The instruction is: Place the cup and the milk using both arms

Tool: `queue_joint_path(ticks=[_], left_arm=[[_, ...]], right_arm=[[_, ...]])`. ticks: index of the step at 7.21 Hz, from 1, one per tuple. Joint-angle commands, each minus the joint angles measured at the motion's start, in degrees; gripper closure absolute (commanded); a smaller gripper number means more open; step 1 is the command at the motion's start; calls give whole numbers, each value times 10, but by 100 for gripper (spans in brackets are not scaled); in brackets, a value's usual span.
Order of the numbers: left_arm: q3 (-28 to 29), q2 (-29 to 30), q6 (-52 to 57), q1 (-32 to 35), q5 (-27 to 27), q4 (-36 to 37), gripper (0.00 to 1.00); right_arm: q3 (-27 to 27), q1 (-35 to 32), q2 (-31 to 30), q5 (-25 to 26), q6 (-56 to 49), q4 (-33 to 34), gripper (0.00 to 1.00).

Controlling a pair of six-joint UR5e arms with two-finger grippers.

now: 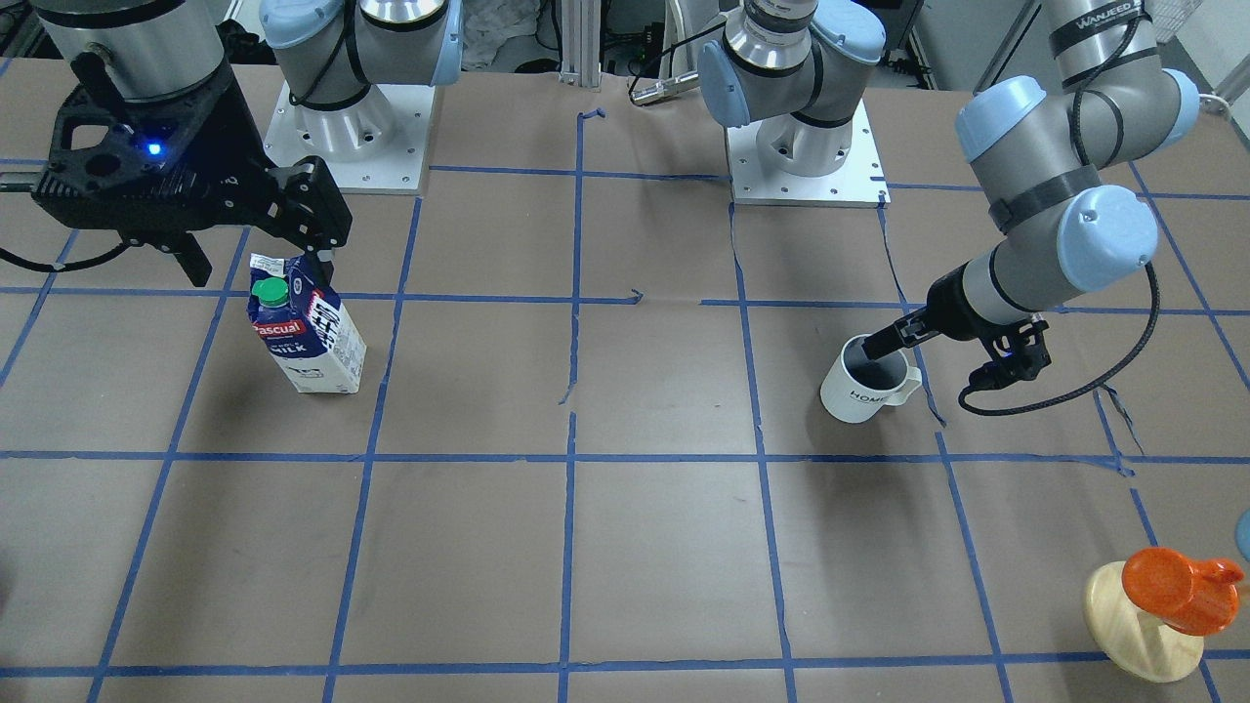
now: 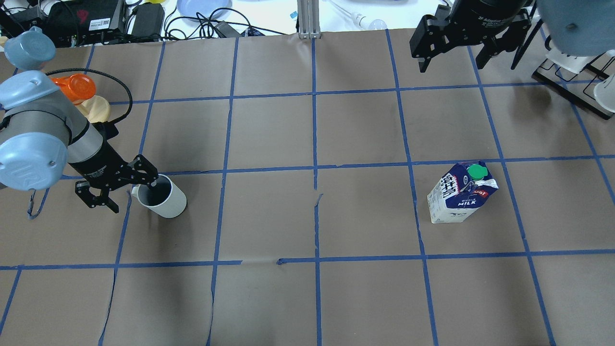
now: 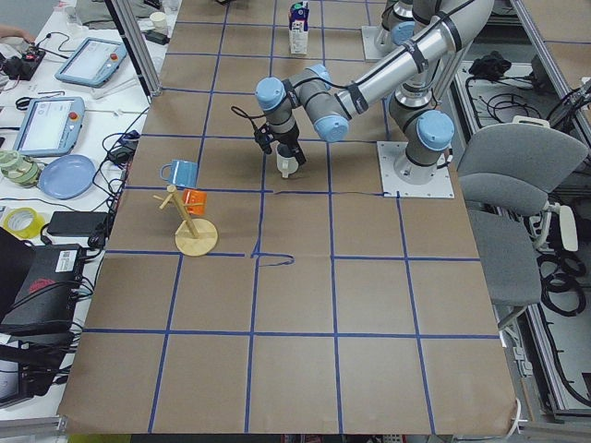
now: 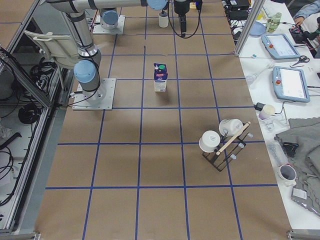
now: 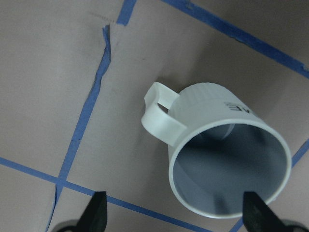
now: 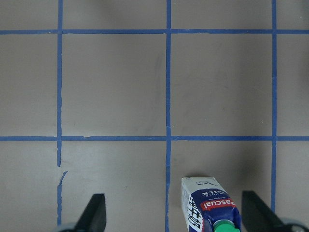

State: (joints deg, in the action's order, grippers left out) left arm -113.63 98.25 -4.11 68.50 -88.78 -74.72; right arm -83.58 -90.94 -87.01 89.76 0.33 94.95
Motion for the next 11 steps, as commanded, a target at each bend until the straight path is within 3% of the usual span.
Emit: queue_joint_path(ticks=[1, 4, 5, 6, 7, 10, 11], left_arm=[[2, 18, -1, 0, 0, 11, 0], [4, 30, -16, 1, 7, 24, 0], [4, 33, -20, 1, 8, 24, 22], [5, 35, -33, 1, 18, 24, 66], [6, 35, -48, 1, 20, 25, 100], [9, 28, -113, 2, 41, 25, 100], [33, 25, -134, 11, 47, 25, 100]], right_arm=[[0, 0, 0, -4, 4, 1, 0], [-1, -1, 0, -6, 6, 2, 0], [-1, -1, 0, -6, 6, 2, 0], [-2, -1, 1, -6, 6, 2, 0], [-2, -1, 1, -6, 6, 1, 0], [-3, -2, 1, -17, 4, 6, 0], [-4, -2, 2, -18, 5, 6, 0]])
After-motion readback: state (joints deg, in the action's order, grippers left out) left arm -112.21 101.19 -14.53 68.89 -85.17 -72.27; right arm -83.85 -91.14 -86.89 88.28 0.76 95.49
